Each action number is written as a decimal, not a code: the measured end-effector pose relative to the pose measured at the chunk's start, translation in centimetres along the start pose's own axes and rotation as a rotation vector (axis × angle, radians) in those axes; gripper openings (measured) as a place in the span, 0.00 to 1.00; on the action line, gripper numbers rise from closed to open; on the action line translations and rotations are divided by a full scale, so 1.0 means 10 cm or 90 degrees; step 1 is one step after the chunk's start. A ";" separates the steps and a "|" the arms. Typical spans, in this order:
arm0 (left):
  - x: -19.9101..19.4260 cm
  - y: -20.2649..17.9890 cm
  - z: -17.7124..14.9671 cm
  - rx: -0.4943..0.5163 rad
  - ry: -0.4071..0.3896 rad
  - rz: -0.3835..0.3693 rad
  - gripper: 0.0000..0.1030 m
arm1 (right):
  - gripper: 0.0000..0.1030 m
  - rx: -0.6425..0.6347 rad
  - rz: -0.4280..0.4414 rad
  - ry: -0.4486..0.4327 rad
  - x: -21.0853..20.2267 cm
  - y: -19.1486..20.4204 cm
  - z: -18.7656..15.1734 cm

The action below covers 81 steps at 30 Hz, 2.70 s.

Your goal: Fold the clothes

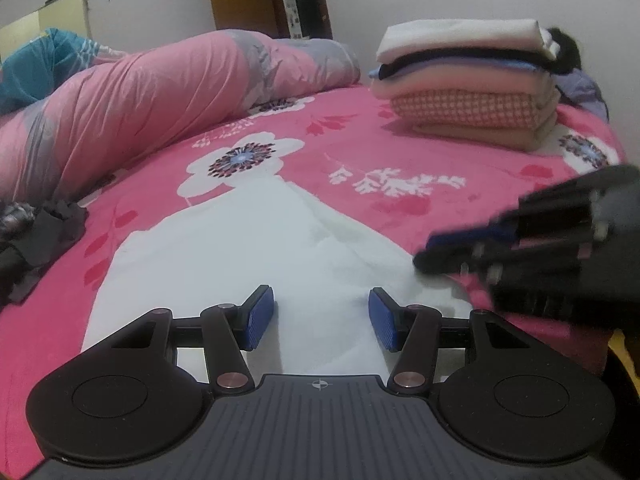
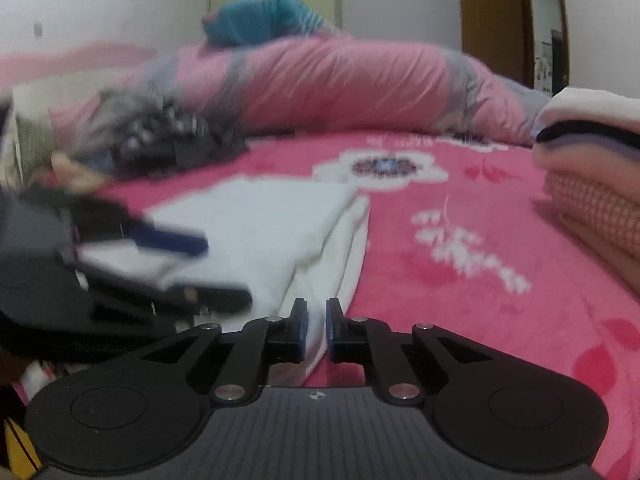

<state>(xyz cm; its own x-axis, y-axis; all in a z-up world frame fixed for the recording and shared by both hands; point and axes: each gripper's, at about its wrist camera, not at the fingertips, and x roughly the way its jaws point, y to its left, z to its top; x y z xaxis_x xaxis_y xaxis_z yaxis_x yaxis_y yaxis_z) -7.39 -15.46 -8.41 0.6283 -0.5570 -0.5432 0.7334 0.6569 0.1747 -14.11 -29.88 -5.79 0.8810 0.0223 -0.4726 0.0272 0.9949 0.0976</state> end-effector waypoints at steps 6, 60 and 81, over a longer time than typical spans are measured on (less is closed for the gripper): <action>0.06 0.03 -0.03 -0.009 -0.008 -0.013 0.52 | 0.37 0.089 0.040 0.002 0.25 -0.28 0.24; 0.07 0.24 -0.15 -0.102 -0.039 -0.080 0.56 | 0.20 0.279 0.173 0.146 1.34 -0.69 0.59; 0.10 0.23 -0.13 -0.107 -0.035 -0.090 0.56 | 0.43 0.332 0.217 0.134 1.35 -0.77 0.52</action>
<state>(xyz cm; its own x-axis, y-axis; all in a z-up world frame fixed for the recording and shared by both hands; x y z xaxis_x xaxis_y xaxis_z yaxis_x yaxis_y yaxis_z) -5.43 -13.81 -9.60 0.5391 -0.6727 -0.5067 0.7640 0.6439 -0.0420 0.05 -37.70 -8.42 0.7705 0.3994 -0.4968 0.0352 0.7516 0.6587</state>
